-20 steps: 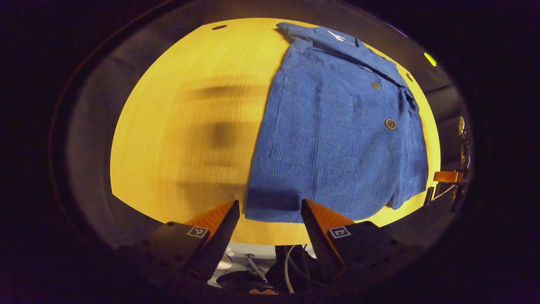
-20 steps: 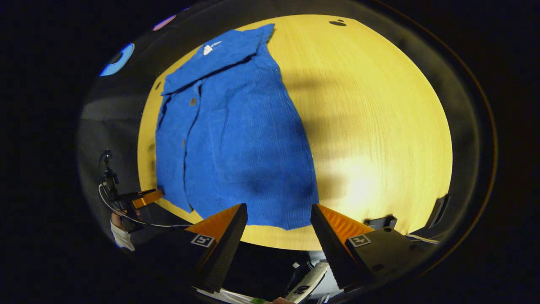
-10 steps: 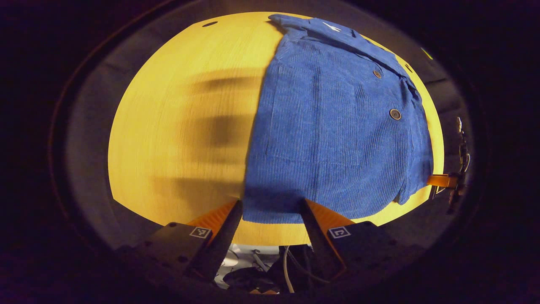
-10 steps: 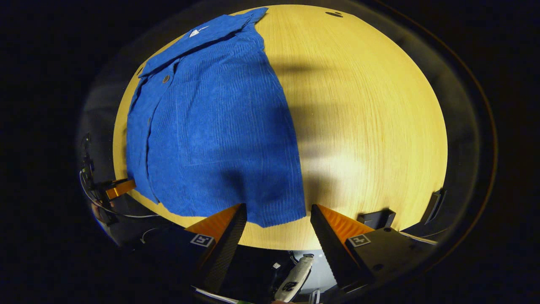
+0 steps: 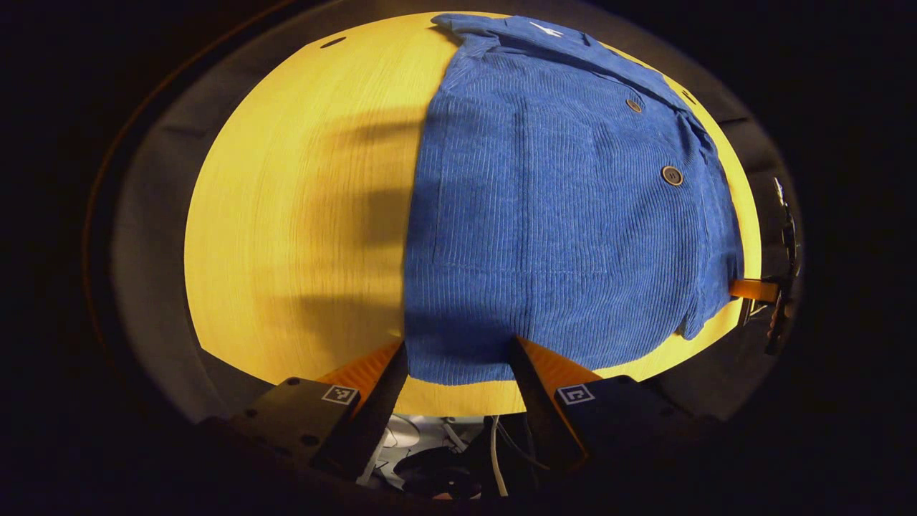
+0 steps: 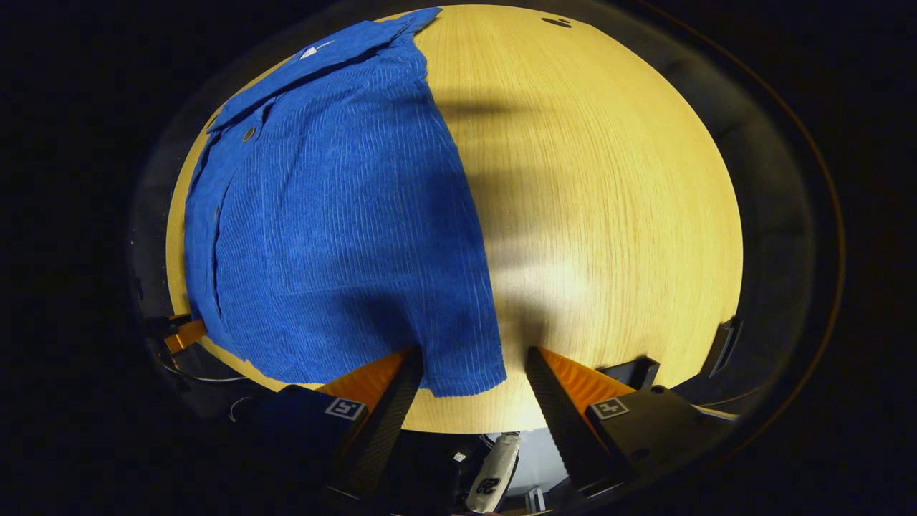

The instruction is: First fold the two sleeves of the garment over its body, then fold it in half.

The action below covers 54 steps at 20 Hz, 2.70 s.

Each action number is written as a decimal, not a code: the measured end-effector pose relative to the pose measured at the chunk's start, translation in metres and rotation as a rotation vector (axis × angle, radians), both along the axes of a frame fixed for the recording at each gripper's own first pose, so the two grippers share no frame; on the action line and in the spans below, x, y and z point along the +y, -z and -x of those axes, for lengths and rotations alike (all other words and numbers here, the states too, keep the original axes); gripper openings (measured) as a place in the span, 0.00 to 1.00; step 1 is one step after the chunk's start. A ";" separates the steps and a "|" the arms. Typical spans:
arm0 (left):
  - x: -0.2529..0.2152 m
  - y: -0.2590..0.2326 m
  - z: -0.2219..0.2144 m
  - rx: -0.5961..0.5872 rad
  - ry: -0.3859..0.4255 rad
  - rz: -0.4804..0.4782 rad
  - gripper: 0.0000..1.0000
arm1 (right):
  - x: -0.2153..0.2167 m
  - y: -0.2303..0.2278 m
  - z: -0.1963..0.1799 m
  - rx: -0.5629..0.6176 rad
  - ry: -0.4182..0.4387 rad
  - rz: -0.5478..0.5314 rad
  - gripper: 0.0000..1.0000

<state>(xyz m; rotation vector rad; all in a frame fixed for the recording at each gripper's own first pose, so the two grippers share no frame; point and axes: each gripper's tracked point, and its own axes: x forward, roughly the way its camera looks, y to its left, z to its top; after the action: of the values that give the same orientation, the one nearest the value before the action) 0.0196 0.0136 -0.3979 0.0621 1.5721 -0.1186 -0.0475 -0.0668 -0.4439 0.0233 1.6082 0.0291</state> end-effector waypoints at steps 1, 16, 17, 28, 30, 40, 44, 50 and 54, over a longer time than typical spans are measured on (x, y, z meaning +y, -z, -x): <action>-0.001 0.000 0.000 -0.003 -0.003 0.005 0.83 | 0.003 0.001 0.000 -0.002 0.003 -0.005 0.91; -0.028 -0.075 -0.035 -0.306 -0.005 0.347 0.00 | 0.040 -0.082 -0.048 -0.285 0.029 -0.242 0.05; -0.030 -0.096 -0.043 -0.354 0.010 0.359 0.00 | 0.040 -0.102 -0.063 -0.331 0.026 -0.252 0.05; -0.044 -0.271 -0.244 -0.886 0.075 0.337 0.00 | 0.063 -0.270 -0.294 -0.926 -0.027 -0.214 0.05; -0.051 -0.275 -0.287 -0.928 0.060 0.309 0.00 | 0.065 -0.269 -0.336 -0.980 -0.024 -0.206 0.05; -0.065 -0.139 -0.439 -0.781 -0.088 0.154 0.00 | 0.088 -0.116 -0.506 -0.941 -0.153 -0.112 0.05; -0.032 -0.099 -0.469 -0.721 0.001 -0.075 0.39 | 0.102 -0.078 -0.532 -0.886 -0.068 -0.149 0.07; -0.064 -0.116 -0.476 -0.785 -0.018 0.041 0.87 | 0.088 -0.066 -0.547 -0.859 0.014 -0.203 0.69; -0.068 -0.123 -0.473 -0.811 -0.010 0.031 0.87 | 0.082 -0.089 -0.551 -0.953 -0.043 -0.136 0.97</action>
<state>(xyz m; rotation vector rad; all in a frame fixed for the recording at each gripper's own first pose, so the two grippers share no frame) 0.4930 -0.0541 -0.2748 0.0672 0.7606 -0.0927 0.5031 0.0149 -0.3549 0.0687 0.6519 0.1585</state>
